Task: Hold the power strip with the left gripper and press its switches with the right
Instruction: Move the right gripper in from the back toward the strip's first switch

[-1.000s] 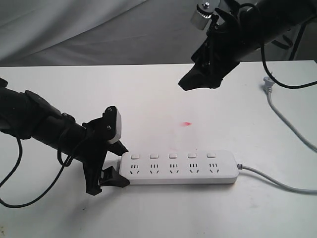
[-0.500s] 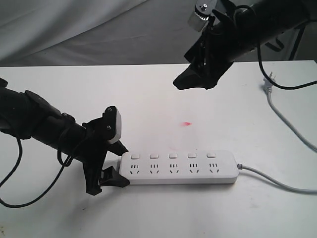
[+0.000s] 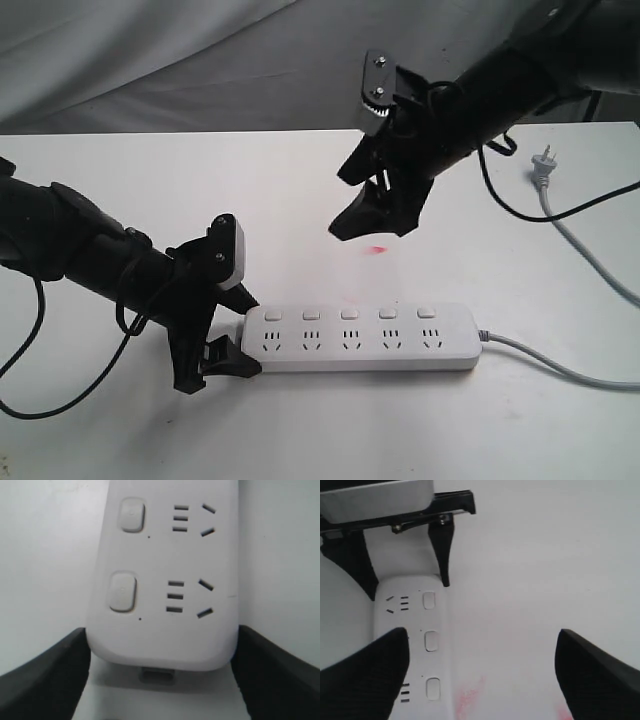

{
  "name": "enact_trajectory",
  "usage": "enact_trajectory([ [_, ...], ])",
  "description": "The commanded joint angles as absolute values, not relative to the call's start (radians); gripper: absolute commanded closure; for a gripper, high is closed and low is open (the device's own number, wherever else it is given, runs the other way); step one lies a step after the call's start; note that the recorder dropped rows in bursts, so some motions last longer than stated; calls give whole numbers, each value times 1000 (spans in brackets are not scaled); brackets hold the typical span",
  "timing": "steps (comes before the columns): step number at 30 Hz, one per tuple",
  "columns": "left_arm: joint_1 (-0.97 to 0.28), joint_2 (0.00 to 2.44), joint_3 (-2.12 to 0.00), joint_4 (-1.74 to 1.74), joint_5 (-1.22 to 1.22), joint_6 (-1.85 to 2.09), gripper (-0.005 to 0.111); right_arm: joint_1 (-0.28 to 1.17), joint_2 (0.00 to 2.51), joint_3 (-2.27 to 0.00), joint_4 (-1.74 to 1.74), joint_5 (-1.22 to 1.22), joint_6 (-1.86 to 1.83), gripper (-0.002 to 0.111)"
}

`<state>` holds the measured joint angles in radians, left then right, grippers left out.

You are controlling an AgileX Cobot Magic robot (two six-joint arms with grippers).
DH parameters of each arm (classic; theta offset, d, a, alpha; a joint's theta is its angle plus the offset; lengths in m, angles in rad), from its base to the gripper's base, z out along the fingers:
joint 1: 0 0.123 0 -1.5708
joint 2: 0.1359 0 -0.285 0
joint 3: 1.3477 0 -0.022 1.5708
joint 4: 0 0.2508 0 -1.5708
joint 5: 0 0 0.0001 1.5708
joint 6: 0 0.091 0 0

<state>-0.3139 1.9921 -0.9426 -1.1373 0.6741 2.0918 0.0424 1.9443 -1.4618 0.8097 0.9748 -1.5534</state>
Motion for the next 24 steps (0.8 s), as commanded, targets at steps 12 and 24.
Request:
enact_trajectory([
  [12,-318,1995,-948,-1147,658,2092,107,175,2077,-1467,901,943,-1666,34],
  [24,-318,1995,-948,-1147,658,2092,107,189,2101,-1461,951,881,-1701,34],
])
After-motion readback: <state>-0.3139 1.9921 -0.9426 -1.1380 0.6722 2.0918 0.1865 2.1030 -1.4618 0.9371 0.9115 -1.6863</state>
